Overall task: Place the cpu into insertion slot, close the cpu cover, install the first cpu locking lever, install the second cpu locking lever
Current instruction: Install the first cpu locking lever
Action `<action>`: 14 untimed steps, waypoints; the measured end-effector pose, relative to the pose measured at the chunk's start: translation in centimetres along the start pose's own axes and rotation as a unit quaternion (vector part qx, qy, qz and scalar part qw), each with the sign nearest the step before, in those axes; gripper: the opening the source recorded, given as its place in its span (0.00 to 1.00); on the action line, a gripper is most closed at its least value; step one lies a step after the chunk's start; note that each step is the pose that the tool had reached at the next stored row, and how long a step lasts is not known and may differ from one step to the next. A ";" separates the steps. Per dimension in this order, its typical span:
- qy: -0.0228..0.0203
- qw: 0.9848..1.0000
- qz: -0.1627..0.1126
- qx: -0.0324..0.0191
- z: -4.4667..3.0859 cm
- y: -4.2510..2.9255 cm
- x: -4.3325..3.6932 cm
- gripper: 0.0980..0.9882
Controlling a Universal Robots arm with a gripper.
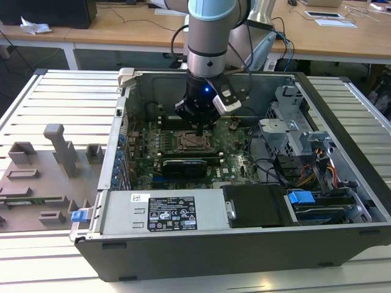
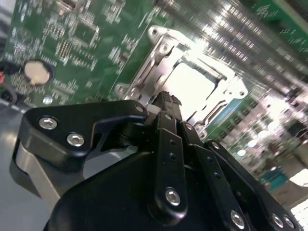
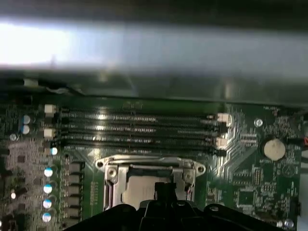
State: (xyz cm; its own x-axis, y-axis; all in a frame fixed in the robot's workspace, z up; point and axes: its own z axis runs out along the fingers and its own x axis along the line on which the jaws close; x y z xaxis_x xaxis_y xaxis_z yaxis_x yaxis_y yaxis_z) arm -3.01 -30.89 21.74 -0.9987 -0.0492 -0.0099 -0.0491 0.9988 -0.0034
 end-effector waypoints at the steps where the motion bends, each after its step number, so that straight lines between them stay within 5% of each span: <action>1: 0.000 1.000 0.000 0.000 0.00 -0.25 0.03 0.01; 6: 0.000 1.000 0.000 0.000 -0.81 -0.47 0.04 0.01; 14: 0.000 1.000 0.000 0.001 -4.55 -0.49 0.00 0.01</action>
State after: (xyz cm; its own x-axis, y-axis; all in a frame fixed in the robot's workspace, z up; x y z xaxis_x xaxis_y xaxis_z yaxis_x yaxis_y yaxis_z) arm -3.03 -31.36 26.30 -0.9987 -0.0490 -0.0099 -0.0490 0.9988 -0.0053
